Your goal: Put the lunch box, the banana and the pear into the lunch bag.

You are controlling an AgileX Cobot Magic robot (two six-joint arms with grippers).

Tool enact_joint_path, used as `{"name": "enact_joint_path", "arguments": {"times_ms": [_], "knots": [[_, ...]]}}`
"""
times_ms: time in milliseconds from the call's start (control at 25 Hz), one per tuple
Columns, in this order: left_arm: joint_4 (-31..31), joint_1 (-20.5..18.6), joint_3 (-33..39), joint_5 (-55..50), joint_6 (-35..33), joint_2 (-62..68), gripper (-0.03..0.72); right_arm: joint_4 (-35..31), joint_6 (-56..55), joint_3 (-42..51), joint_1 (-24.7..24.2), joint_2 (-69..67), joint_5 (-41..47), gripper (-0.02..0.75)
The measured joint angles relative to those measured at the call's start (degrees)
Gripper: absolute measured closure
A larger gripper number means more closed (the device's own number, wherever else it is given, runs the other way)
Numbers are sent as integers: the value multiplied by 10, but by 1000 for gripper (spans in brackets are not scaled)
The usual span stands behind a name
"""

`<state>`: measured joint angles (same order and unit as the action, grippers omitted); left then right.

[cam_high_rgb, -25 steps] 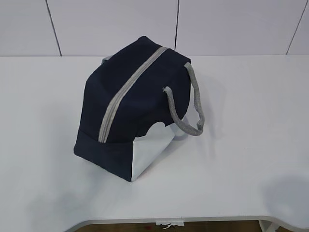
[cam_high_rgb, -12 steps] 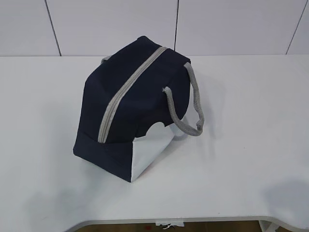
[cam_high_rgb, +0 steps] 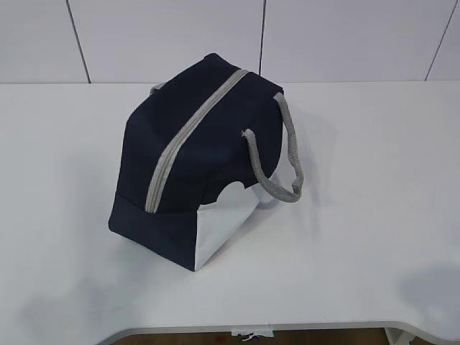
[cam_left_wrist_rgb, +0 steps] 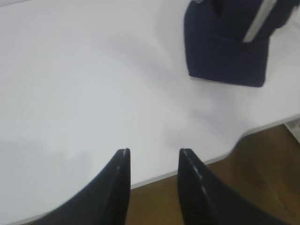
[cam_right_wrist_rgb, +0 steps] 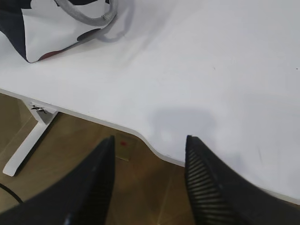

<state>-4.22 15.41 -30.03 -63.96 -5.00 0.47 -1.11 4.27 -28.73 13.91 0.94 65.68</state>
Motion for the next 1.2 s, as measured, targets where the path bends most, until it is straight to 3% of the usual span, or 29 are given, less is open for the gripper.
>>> {"name": "enact_joint_path", "arguments": {"times_ms": [160, 280, 480, 1200], "knots": [[0, -97, 0, 0, 1, 0, 431, 0, 0, 0, -37, 0, 0, 355], [0, -133, 0, 0, 1, 0, 442, 0, 0, 0, -83, 0, 0, 355], [0, -139, 0, 0, 1, 0, 446, 1, 0, 0, -124, 0, 0, 355], [0, -139, 0, 0, 1, 0, 445, 7, 0, 0, -124, 0, 0, 355]]}}
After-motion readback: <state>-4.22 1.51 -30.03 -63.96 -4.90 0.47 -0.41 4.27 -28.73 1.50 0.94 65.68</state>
